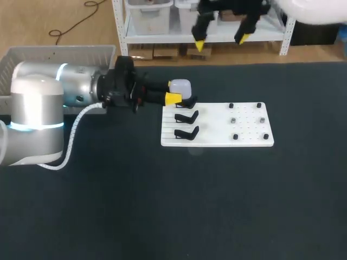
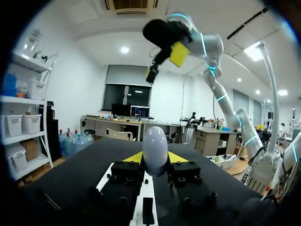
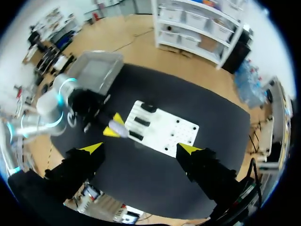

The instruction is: Pick up each earbud case from the left stands, insert the matching earbuds, close the lid, and place the case in the box.

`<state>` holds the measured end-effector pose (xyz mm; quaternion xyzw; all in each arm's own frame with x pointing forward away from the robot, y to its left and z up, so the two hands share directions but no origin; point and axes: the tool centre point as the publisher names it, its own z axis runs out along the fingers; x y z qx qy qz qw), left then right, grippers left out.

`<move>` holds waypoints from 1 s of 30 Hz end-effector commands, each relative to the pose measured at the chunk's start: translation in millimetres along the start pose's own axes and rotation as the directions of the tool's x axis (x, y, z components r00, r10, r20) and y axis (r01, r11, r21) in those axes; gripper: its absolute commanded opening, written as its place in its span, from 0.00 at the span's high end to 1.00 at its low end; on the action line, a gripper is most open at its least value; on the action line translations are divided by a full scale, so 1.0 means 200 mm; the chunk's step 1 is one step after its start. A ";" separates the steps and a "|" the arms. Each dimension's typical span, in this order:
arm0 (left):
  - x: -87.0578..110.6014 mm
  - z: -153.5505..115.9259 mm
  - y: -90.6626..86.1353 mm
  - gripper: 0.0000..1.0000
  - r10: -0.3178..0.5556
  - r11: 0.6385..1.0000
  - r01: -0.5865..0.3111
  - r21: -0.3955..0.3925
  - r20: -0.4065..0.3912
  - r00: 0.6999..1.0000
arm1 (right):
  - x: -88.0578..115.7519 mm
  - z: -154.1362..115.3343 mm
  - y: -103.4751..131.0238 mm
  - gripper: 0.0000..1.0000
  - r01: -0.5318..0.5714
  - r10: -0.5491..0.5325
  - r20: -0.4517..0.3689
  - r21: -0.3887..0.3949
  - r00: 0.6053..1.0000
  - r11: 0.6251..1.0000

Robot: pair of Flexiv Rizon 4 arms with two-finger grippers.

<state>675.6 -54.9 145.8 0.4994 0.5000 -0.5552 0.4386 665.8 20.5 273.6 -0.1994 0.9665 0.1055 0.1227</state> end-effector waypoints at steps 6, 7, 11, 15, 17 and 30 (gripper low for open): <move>-0.17 -0.24 -0.13 1.00 -0.018 0.975 0.011 -0.221 -0.028 0.999 | 0.15 0.05 -0.06 0.00 0.035 -0.010 0.171 -0.146 0.985 0.989; -0.19 -0.28 -0.13 1.00 -0.012 0.970 0.004 -0.244 -0.029 0.999 | 0.15 0.05 -0.06 0.00 0.035 -0.010 0.171 -0.146 0.985 0.989; -0.25 -0.44 -0.11 1.00 0.015 0.945 -0.036 -0.324 -0.066 0.998 | 0.15 0.05 -0.06 0.00 0.035 -0.010 0.171 -0.146 0.985 0.989; -0.29 -0.68 -0.03 1.00 0.016 0.895 -0.062 -0.442 -0.106 0.994 | 0.15 0.05 -0.06 0.00 0.035 -0.010 0.171 -0.146 0.985 0.989; -0.28 -0.80 0.02 1.00 0.004 0.859 -0.062 -0.509 -0.113 0.994 | 0.15 0.05 -0.06 0.00 0.035 -0.010 0.171 -0.146 0.985 0.989; -0.03 -1.47 0.47 1.00 -0.142 0.687 -0.117 -0.717 -0.291 0.946 | 0.15 0.05 -0.06 0.00 0.035 -0.010 0.171 -0.146 0.985 0.989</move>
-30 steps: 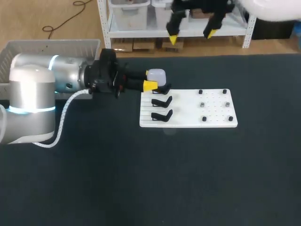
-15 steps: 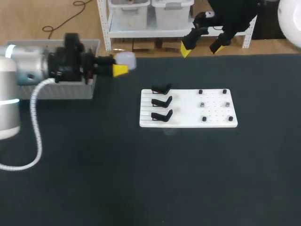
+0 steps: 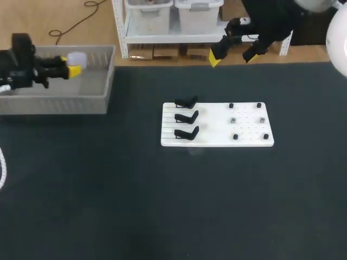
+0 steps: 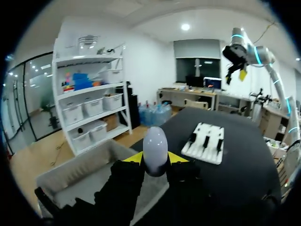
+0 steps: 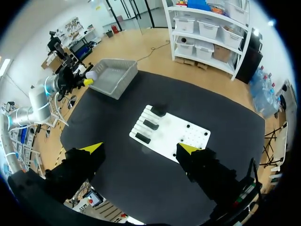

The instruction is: Pick up each earbud case from the left stands, insert the matching earbuds, close the lid, and place the case in the box.

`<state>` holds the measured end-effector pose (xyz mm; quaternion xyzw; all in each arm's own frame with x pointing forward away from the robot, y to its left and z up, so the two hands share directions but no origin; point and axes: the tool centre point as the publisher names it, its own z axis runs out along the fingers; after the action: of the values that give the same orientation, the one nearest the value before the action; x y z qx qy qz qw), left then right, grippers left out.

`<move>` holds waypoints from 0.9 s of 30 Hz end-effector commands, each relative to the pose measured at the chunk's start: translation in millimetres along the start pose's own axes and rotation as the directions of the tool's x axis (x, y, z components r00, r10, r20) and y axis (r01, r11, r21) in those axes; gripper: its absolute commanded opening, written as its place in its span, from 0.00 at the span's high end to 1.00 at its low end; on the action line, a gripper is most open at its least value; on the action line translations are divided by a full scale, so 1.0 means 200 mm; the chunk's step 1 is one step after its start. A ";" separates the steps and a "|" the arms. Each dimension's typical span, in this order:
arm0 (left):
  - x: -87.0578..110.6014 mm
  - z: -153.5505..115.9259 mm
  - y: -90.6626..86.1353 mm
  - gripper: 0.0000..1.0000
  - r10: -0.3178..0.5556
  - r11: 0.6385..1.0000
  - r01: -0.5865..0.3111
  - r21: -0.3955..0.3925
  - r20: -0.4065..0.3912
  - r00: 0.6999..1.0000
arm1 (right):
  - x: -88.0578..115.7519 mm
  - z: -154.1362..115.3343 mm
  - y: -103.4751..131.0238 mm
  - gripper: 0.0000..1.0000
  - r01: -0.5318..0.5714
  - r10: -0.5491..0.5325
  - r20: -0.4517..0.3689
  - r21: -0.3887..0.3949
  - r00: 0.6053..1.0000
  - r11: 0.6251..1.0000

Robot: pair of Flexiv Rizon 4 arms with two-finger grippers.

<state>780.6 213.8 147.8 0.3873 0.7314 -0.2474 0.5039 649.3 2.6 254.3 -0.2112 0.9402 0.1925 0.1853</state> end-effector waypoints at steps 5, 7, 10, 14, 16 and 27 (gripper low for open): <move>0.10 0.05 0.35 1.00 -0.048 0.992 0.043 -0.115 -0.041 0.998 | 0.02 0.00 0.00 0.00 -0.001 0.001 0.011 0.003 1.000 1.000; 0.14 0.06 0.42 1.00 -0.071 0.990 0.065 -0.126 -0.044 0.996 | 0.02 0.00 0.00 0.00 -0.001 0.001 0.011 0.003 1.000 1.000; 0.18 0.09 0.51 1.00 -0.100 0.985 0.093 -0.144 -0.040 0.994 | 0.02 0.00 0.00 0.00 -0.001 0.001 0.011 0.003 1.000 1.000; 0.22 0.09 0.58 1.00 -0.129 0.977 0.121 -0.176 -0.033 0.991 | 0.02 0.00 0.00 0.00 -0.001 0.001 0.011 0.003 1.000 1.000; 0.22 0.09 0.60 1.00 -0.133 0.974 0.123 -0.191 -0.041 0.990 | 0.02 0.00 0.00 0.00 -0.001 0.001 0.011 0.003 1.000 1.000; 0.14 0.02 0.58 0.00 -0.114 0.972 0.111 -0.207 0.000 0.994 | 0.02 0.00 0.00 0.00 -0.001 0.001 0.011 0.003 1.000 1.000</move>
<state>885.6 285.6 117.9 0.2946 0.7798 -0.1992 0.5152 647.8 2.0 253.7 -0.2097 0.9398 0.1921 0.1892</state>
